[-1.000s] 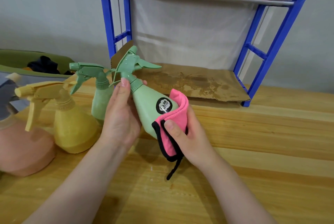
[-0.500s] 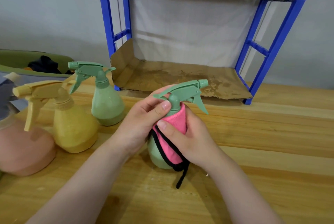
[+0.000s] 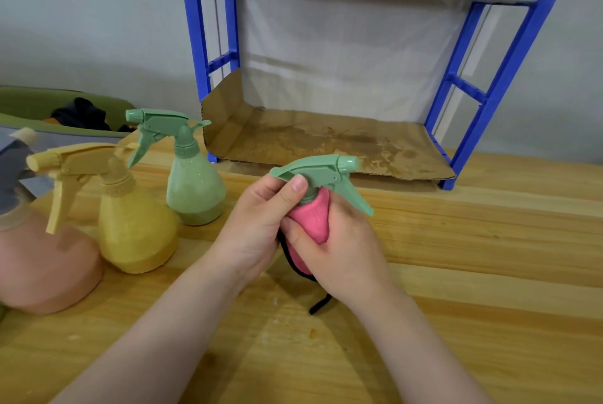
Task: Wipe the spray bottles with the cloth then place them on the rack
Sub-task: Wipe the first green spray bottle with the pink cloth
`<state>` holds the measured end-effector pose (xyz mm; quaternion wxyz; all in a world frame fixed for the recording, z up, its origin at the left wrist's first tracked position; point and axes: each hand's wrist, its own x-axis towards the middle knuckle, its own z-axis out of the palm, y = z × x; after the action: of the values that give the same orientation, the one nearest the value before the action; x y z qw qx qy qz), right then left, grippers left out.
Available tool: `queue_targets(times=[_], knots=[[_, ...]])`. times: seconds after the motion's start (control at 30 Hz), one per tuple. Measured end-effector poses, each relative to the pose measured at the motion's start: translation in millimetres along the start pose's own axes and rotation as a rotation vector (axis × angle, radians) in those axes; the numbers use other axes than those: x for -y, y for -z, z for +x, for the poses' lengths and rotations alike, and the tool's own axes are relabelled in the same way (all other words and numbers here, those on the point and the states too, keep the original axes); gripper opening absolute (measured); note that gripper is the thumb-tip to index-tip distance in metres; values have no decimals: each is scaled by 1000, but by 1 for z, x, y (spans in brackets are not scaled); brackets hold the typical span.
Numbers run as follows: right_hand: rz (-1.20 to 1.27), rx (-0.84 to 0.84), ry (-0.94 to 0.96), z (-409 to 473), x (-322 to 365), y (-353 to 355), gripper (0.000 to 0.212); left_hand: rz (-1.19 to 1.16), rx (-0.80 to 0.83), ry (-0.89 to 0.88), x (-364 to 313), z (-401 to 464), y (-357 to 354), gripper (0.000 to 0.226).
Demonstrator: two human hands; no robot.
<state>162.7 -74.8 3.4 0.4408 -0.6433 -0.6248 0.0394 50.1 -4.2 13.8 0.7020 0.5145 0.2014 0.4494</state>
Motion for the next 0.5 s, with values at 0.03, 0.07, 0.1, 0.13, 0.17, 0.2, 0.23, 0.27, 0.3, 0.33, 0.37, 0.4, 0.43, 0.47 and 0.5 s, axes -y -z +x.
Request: queue_targets(times=[0.03,0.07,0.1,0.13,0.17,0.2,0.23,0.27,0.3,0.33,0.37,0.4,0.43,0.47,0.5], knots=[[27,3,4,1,0,1,38,-23,-15,3,0,1,0,56],[51,4,5,2,-1,2,35,-46,-22,-1,0,2,1,58],[70,10,4,3,-3,2,36,-72,-35,0,0,2,1,61],[82,26,-4,3,-5,2,39,-93,-52,1,-1,2,1,62],[93,43,-13,3,-8,1,45,-118,-64,-1,-1,3,1,57],[112,52,-19,3,-12,1,52,-139,-67,-4,-1,3,1,47],[138,54,-20,3,-15,0,55,-159,-76,3,-2,4,2,40],[167,56,-17,4,-18,1,55,-176,-86,8,-4,4,2,40],[193,59,-14,4,-19,1,55,-194,-103,15,-5,5,2,45],[217,60,-14,4,-20,1,55,-213,-124,24,-6,5,2,51],[242,60,-17,5,-21,1,56,-230,-143,32,-7,6,3,54],[270,60,-22,5,-22,1,58,-243,-149,28,-7,7,4,53],[300,61,-28,5,-22,1,59,-260,-149,15,-8,8,5,48],[328,61,-32,5,-23,2,59,-286,-154,-2,-9,8,5,44],[354,59,-35,5,-24,2,59,-325,-166,-19,-10,9,4,42]])
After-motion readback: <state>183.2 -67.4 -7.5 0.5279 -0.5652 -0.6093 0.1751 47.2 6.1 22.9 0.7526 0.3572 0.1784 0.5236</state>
